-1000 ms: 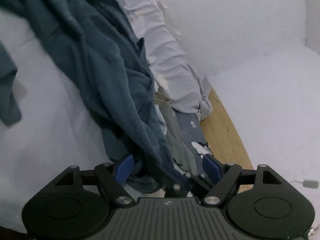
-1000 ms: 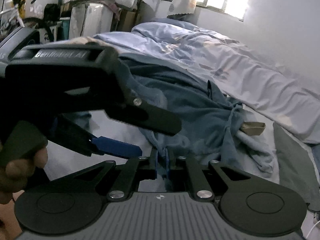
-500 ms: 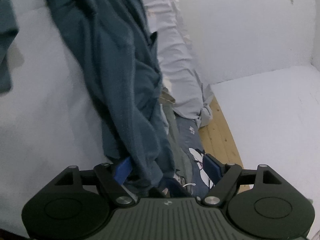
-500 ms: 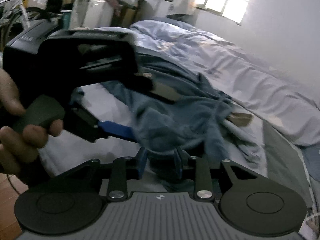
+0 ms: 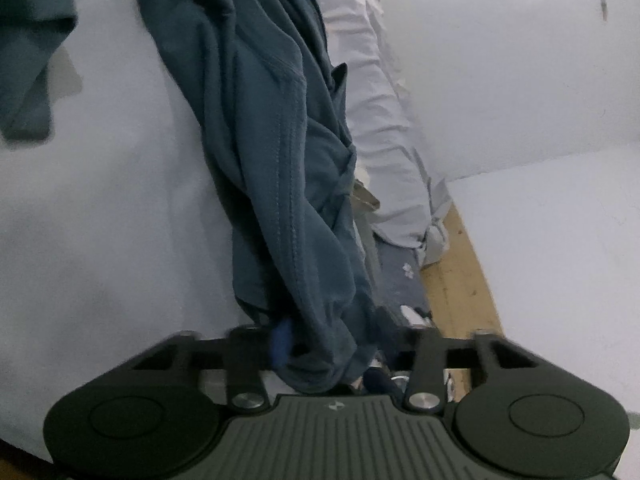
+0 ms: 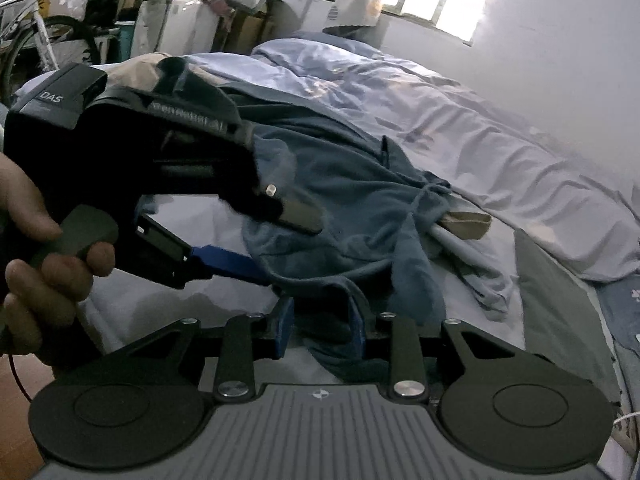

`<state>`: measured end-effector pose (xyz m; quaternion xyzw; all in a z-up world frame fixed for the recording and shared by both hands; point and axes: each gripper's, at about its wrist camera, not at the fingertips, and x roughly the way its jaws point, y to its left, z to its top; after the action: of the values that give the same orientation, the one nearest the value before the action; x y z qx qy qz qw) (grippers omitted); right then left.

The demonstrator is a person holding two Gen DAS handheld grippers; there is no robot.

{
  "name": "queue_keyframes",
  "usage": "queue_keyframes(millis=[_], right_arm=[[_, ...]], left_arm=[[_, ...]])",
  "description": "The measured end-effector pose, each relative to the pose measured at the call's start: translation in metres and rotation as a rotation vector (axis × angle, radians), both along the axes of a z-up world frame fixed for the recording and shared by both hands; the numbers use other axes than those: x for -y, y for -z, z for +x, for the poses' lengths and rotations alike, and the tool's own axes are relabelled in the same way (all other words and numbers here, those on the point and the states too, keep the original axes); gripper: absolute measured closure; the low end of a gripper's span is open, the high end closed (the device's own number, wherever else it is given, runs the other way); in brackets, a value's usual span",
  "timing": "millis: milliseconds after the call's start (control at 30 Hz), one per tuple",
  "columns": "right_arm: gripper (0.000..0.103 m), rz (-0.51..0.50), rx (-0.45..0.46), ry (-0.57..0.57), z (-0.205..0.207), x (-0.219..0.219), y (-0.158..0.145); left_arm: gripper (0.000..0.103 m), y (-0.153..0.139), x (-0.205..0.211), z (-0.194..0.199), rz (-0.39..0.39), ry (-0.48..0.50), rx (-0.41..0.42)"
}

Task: Fold clothes

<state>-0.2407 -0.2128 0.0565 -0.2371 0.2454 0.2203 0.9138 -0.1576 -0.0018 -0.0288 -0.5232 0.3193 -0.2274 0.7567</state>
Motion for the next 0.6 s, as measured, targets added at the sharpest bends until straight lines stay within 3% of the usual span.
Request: queue_keyframes(millis=[33,267,367,600], right_arm=[[0.073,0.009,-0.002,0.005,0.0,0.002,-0.001],[0.073,0.085,-0.013,-0.008,0.008,0.011,-0.044],[0.073,0.051,0.003,-0.096,0.018,-0.006,-0.078],[0.073,0.002,-0.001,-0.331,0.06,-0.086,-0.139]], left_arm=[[0.094,-0.001,0.002,0.0,0.02,0.005,0.005],[0.097,-0.005,-0.001,-0.007,0.081,0.005,0.029],[0.099,-0.011,-0.005,-0.009,0.133,-0.01,0.048],[0.1,-0.042,-0.025,-0.021,0.169,-0.039,0.142]])
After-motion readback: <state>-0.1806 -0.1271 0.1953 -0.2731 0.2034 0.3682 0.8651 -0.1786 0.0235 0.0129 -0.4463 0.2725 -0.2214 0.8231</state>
